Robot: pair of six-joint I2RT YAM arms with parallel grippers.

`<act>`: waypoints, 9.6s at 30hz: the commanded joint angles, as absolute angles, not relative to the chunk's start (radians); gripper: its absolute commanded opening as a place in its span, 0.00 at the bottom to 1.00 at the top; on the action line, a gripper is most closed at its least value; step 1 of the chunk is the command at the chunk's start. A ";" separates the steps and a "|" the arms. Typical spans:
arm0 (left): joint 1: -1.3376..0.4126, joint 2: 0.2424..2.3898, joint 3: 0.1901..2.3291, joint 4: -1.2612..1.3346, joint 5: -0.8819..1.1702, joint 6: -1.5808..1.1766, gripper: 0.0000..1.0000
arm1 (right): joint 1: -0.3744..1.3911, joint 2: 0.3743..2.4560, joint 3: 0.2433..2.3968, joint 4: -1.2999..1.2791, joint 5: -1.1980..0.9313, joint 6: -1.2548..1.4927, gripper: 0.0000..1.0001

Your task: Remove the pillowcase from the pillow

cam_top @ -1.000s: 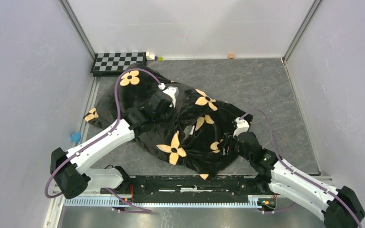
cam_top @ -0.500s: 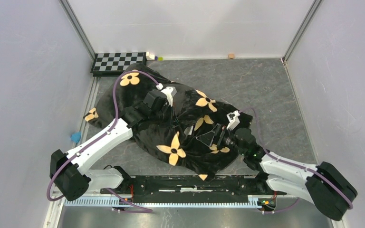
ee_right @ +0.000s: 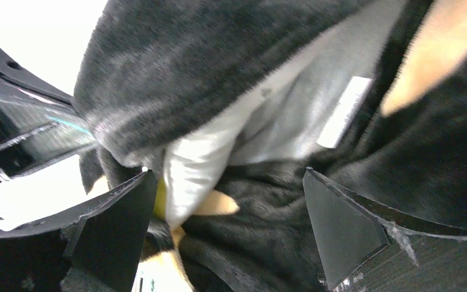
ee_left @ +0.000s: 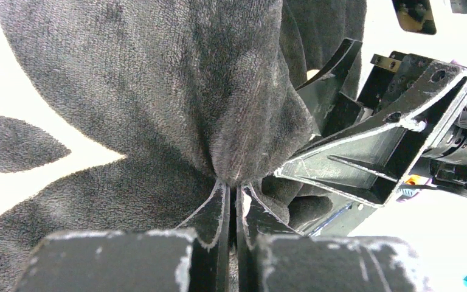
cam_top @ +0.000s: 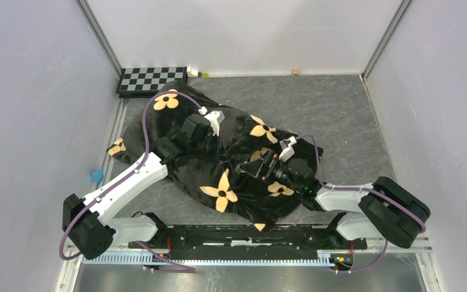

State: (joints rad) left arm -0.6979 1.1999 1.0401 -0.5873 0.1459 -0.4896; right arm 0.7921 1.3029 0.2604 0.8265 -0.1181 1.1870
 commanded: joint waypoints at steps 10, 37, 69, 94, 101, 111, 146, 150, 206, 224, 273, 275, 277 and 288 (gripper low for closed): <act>-0.696 1.149 1.043 -0.516 0.246 -0.483 0.24 | 0.834 1.434 0.411 1.022 -0.035 1.276 0.98; -0.762 1.111 0.983 -0.549 0.135 -0.444 0.74 | 0.812 1.241 0.305 0.902 0.004 1.215 0.35; -0.920 1.182 0.985 -0.589 -0.383 -0.487 0.02 | 0.767 1.156 0.314 0.788 -0.061 1.177 0.83; -0.858 1.137 0.971 -0.570 -0.222 -0.484 0.02 | 0.816 1.451 0.380 0.881 -0.088 1.198 0.98; -0.839 1.119 0.974 -0.599 -0.216 -0.479 0.02 | 0.838 1.618 0.445 0.930 -0.050 1.279 0.98; -0.743 1.086 0.883 -0.549 -0.197 -0.547 0.02 | 0.818 1.494 0.403 0.839 0.049 1.215 0.09; -0.819 0.893 0.697 -0.249 -0.021 -0.625 0.74 | 0.269 0.892 0.305 0.352 -0.379 0.925 0.00; -0.970 0.909 0.716 -0.250 -0.066 -0.697 0.86 | 0.330 0.941 0.321 0.418 -0.317 0.993 0.00; -0.951 1.114 0.356 0.047 -0.466 -0.865 0.02 | 0.581 0.876 0.656 0.004 0.069 1.066 0.00; -0.749 0.948 0.449 -0.136 -0.315 -0.703 0.25 | 0.441 0.811 0.614 -0.020 -0.044 1.060 0.00; -1.234 1.496 1.223 -0.460 -0.454 -0.076 1.00 | 0.499 0.957 0.592 0.130 -0.148 1.149 0.00; -1.234 1.540 1.229 -0.460 -0.486 -0.075 1.00 | 0.499 0.956 0.592 0.135 -0.159 1.151 0.00; -1.234 1.570 1.232 -0.457 -0.491 -0.081 0.87 | 0.499 0.956 0.593 0.144 -0.171 1.149 0.00; -1.234 1.459 1.187 -0.501 -0.579 -0.169 0.02 | 0.444 0.934 0.572 0.057 -0.101 0.968 0.30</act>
State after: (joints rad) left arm -1.2362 1.5642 1.1908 -0.4786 -0.5220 -0.1188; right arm 0.4778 0.9779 0.5549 0.0395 -0.1368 1.0576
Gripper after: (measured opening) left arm 0.089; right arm 0.214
